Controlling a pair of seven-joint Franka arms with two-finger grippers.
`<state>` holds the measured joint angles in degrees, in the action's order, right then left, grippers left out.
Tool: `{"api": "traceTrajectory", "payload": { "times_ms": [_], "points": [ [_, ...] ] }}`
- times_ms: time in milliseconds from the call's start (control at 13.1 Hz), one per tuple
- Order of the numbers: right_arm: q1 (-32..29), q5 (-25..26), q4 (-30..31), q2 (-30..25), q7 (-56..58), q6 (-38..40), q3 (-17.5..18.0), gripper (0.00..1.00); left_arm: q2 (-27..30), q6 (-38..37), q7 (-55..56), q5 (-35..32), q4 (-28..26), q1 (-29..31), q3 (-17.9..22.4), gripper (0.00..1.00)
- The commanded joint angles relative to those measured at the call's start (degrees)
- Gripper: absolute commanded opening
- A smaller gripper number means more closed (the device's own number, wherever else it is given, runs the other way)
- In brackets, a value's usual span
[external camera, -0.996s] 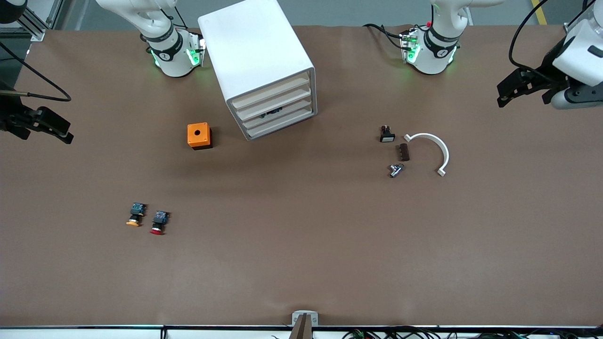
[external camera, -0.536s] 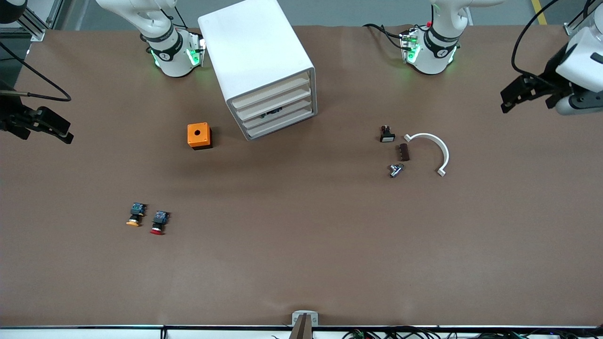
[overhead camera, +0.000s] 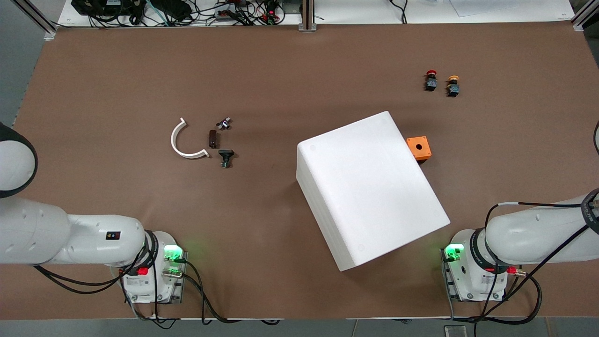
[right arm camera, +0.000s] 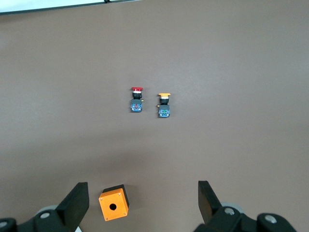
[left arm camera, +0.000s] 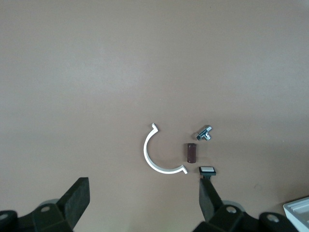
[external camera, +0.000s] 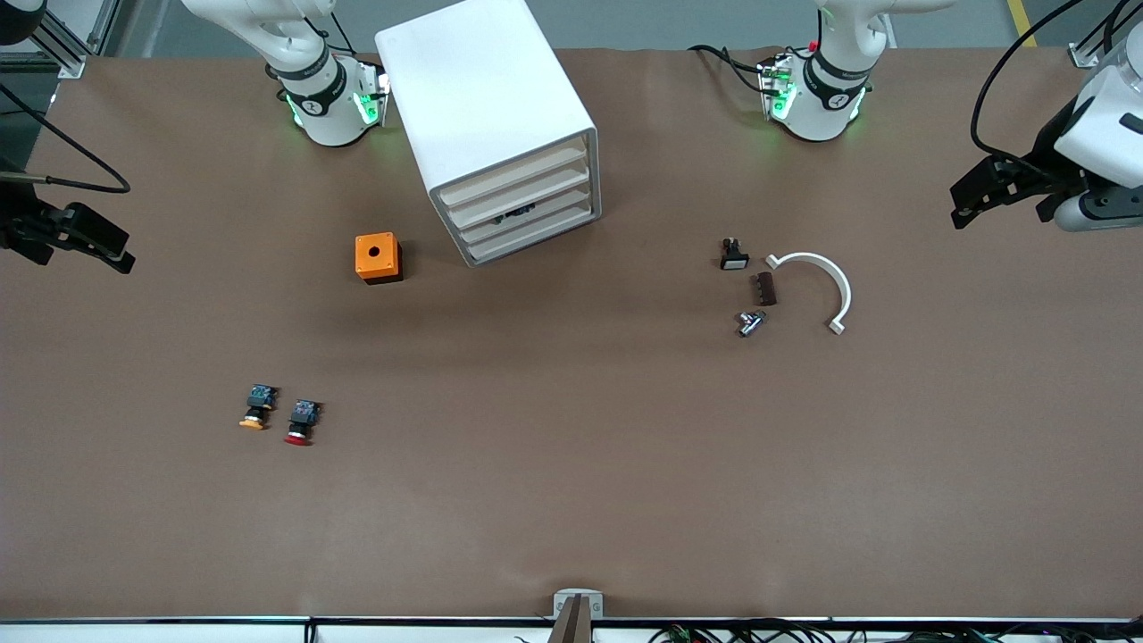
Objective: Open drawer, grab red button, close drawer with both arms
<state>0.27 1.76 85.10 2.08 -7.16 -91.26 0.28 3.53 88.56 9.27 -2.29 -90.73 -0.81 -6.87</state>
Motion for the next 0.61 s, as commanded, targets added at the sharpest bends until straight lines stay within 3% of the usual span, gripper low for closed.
{"api": "traceTrajectory", "payload": {
  "times_ms": [0,536],
  "points": [
    [-0.4,-0.7,-1.1,0.1,0.7,0.6,0.4,1.0,1.4,-0.5,-1.4,-1.1,-0.9,0.1,-0.2,1.0],
    [-0.4,-0.7,-1.1,0.2,0.7,0.7,0.5,1.0,1.4,-1.7,-2.8,-3.2,-1.3,0.6,-2.0,1.0]
  ]
}}
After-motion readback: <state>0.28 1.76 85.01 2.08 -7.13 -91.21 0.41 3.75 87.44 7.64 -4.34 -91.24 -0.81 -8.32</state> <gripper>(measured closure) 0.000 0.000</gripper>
